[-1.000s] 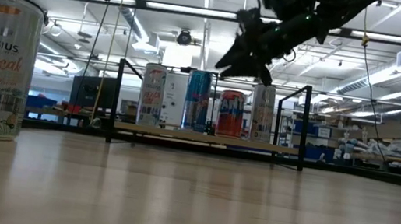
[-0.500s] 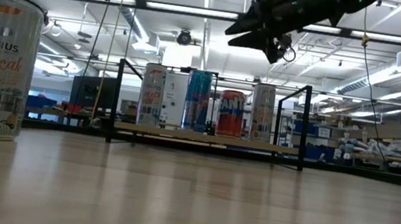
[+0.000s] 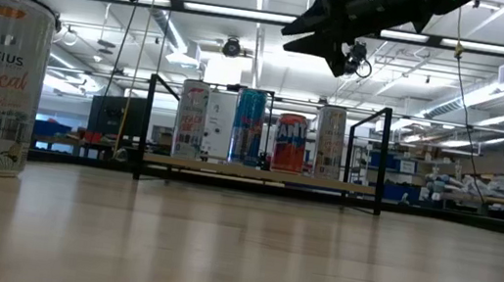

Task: Place canned beverage on shelf
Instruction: Put the white yellow soda can on the shelf aligned with the other white yellow soda can

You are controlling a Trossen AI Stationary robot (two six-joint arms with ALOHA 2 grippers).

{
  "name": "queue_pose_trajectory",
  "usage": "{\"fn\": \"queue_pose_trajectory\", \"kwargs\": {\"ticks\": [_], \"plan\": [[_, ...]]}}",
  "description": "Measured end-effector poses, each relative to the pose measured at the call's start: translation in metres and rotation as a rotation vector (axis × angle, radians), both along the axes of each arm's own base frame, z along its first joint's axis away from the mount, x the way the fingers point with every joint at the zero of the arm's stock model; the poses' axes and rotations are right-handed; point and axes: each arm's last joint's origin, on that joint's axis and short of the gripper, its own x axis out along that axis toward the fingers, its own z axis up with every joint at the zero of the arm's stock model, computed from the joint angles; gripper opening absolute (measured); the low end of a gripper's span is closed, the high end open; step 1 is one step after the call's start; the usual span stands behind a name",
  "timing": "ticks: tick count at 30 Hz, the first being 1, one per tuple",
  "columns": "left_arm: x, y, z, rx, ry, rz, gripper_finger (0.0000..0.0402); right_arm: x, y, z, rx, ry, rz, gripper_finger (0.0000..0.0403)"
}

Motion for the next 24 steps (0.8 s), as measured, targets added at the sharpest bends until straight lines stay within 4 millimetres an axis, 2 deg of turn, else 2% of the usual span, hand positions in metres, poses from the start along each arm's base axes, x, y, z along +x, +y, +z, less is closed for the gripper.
{"fn": "queue_pose_trajectory", "kwargs": {"ticks": [7, 16, 19, 24], "plan": [[0.000, 0.000, 0.000, -0.002, 0.005, 0.000, 0.0300, 0.004, 0.013, 0.000, -0.134, 0.007, 0.067, 0.0193], [0.000, 0.000, 0.000, -0.020, -0.005, 0.024, 0.0300, 0.009, 0.036, 0.000, -0.291, 0.004, 0.199, 0.0324], [0.000, 0.000, 0.000, -0.018, -0.004, 0.022, 0.0300, 0.011, 0.046, 0.001, -0.315, -0.007, 0.186, 0.0364], [0.000, 0.000, 0.000, -0.018, -0.003, 0.022, 0.0300, 0.017, 0.058, 0.004, -0.312, -0.060, 0.191, 0.0397]]}}
